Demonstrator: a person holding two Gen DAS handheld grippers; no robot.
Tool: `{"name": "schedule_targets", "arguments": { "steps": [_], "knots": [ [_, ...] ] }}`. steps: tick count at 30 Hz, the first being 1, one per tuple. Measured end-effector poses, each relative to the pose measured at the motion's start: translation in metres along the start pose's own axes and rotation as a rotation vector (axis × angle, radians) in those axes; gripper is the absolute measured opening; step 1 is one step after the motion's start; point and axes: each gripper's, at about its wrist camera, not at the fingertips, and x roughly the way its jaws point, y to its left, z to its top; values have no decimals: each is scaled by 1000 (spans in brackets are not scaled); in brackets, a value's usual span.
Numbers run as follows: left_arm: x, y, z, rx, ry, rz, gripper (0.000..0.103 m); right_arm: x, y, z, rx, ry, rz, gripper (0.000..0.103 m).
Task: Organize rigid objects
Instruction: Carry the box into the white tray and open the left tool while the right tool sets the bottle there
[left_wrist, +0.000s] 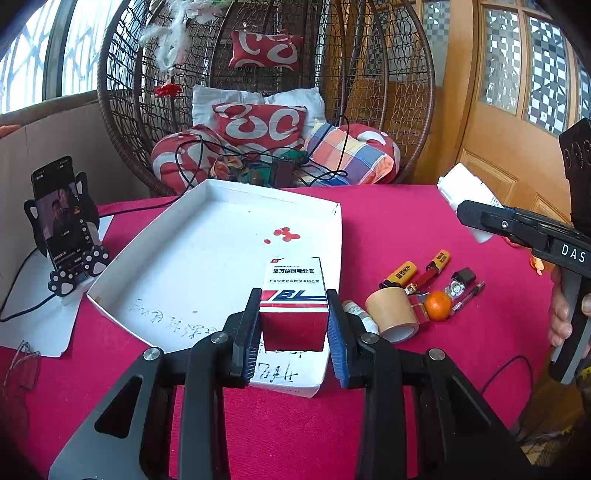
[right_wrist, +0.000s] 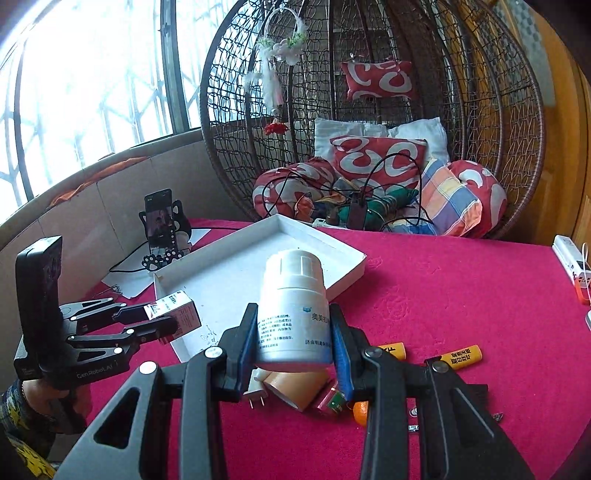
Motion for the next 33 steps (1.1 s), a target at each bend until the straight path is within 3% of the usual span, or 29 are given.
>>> {"name": "schedule_targets", "arguments": {
  "steps": [6,11,17,26,27,28,29,30,31,32,33],
  "knots": [
    [17,32,31,-57,-22,33,32,21,15,31,-11,0,25,36],
    [56,69,50,-151,24,75,32,60,30,45,21,55,61,36],
    [98,100,41,-268,114,102,32,120,50,36,63,147,67,36],
    [109,117,29,-335,152,139,33,163,68,8,12,224,20,37],
    [109,119,28,-343,154,146,41,165,68,7,10,231,19,37],
    [107,121,28,-353,149,156,61,167,69,6,2,236,15,37],
    [106,122,27,-363,139,164,74,166,70,6,-9,233,14,39],
    [103,124,27,-374,121,165,92,165,71,5,-18,226,10,48],
    [99,124,26,-385,98,166,96,161,71,5,-23,215,8,56],
    [95,125,26,-395,74,171,96,157,71,5,-23,199,7,74],
    [90,124,26,-401,47,176,96,152,71,5,-19,179,8,86]
  ]
}}
